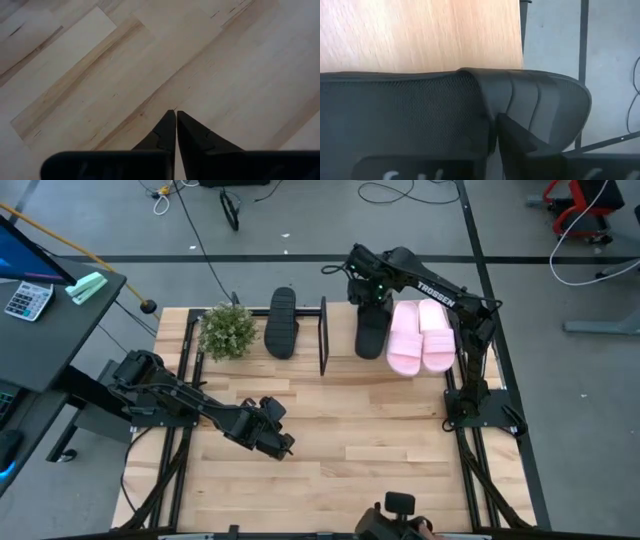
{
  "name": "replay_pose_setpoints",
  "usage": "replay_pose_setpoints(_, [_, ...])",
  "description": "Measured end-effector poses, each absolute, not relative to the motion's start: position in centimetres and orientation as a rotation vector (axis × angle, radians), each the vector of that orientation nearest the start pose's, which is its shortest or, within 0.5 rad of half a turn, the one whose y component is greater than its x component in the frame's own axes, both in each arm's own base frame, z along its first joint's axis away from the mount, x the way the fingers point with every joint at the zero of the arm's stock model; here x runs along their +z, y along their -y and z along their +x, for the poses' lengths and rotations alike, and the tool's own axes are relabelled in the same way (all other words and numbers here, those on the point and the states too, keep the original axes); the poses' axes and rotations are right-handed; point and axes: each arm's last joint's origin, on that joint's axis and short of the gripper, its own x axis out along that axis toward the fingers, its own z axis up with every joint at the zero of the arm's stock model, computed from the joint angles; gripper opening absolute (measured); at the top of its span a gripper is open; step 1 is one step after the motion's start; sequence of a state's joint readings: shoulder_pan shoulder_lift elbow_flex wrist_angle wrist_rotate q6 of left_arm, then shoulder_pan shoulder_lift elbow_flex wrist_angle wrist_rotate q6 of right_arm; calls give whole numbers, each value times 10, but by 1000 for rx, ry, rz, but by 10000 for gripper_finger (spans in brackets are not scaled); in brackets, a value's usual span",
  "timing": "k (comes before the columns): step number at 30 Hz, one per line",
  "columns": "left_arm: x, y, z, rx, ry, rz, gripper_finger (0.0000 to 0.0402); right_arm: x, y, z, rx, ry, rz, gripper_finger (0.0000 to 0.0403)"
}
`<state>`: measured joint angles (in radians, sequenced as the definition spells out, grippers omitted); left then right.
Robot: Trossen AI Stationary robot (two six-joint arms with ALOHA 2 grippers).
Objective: Pick and place slides into the shelf
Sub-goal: Adjust the slippers, then put the black slipper on the shelf
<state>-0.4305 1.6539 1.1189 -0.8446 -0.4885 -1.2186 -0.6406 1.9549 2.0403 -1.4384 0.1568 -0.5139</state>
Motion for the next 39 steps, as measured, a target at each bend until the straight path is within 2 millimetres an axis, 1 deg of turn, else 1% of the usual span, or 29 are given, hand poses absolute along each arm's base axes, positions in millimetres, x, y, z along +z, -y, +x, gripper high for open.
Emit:
replay_pose_setpoints(5, [202, 113, 279, 742, -979, -451, 18, 344, 225, 299, -305, -1425, -106, 67])
replay_pose_setpoints(8, [202, 113, 279, 742, -980, -450, 23, 352, 220, 294, -294, -1397, -102, 89])
replay_pose_setpoints(13, [202, 113, 279, 744, -984, -445, 29, 370, 215, 289, -312, -1292, -122, 122])
replay_pose_setpoints(17, [201, 113, 278, 745, -987, -444, 24, 379, 210, 286, -291, -1229, -100, 139])
replay_pose_setpoints(20, [201, 113, 278, 748, -991, -439, 18, 383, 210, 293, -215, -1092, -44, 144])
replay_pose_setpoints(25, [201, 111, 275, 756, -1029, -427, 14, 389, 213, 324, -173, -803, 60, 143])
replay_pose_setpoints(28, [200, 111, 272, 756, -1078, -421, 18, 390, 214, 337, -162, -697, 118, 143])
replay_pose_setpoints(32, [204, 111, 269, 715, -1108, -399, 20, 392, 218, 343, -147, -616, 175, 143])
replay_pose_setpoints(35, [210, 110, 267, 679, -1111, -370, 14, 388, 222, 345, -164, -618, 250, 143])
replay_pose_setpoints(39, [222, 97, 264, 618, -1120, -279, 7, 387, 222, 344, -172, -622, 294, 143])
